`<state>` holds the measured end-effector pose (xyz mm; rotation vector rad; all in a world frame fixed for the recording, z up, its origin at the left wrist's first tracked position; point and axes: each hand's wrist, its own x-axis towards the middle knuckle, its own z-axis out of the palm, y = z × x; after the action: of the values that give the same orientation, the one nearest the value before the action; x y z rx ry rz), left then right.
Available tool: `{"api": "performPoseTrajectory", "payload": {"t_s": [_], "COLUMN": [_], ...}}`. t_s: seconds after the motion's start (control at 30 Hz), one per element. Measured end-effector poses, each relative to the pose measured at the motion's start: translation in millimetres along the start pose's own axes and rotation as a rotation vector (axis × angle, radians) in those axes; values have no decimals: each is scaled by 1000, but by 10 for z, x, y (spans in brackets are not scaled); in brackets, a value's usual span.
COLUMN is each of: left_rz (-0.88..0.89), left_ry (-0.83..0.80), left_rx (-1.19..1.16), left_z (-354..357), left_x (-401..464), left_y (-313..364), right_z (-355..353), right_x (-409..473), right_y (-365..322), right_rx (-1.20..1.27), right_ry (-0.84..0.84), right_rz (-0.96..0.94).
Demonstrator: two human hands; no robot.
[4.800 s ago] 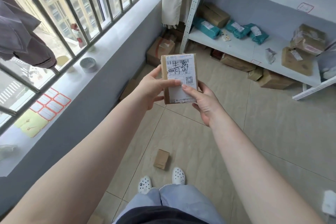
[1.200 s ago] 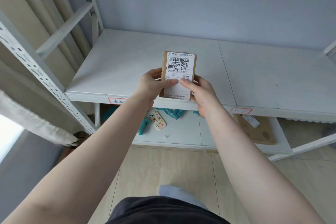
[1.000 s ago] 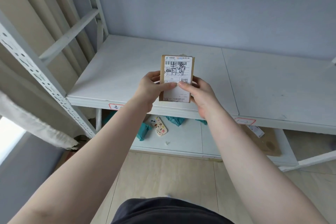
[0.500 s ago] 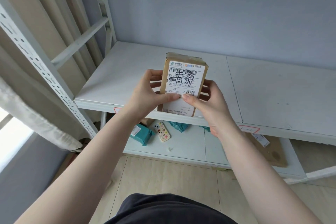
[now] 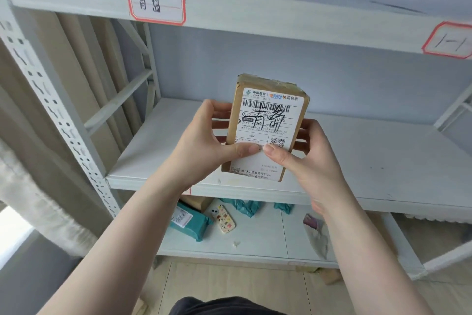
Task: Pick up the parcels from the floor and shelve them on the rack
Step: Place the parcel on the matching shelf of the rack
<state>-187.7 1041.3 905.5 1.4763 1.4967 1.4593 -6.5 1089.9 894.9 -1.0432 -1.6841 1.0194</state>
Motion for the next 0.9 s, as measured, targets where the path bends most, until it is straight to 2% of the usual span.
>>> {"api": "performPoseTrajectory", "payload": {"t_s": [0.27,0.53,0.9], "left_rz": [163,333,375], "left_ry": [12,84,154], "left_rx": [-77,-121,-82], "left_z": [-184,-317,-514], "left_x": [98,549,1282], "left_y": [531,1080,1455], "right_z": [-198,-270,-226], "right_x": [-6,483,1375], "right_y": [-681,-1220,-1640], "right_rx": [12,66,102], "right_ry": [74,132,104], "right_rz": [-205,-391,-401]}}
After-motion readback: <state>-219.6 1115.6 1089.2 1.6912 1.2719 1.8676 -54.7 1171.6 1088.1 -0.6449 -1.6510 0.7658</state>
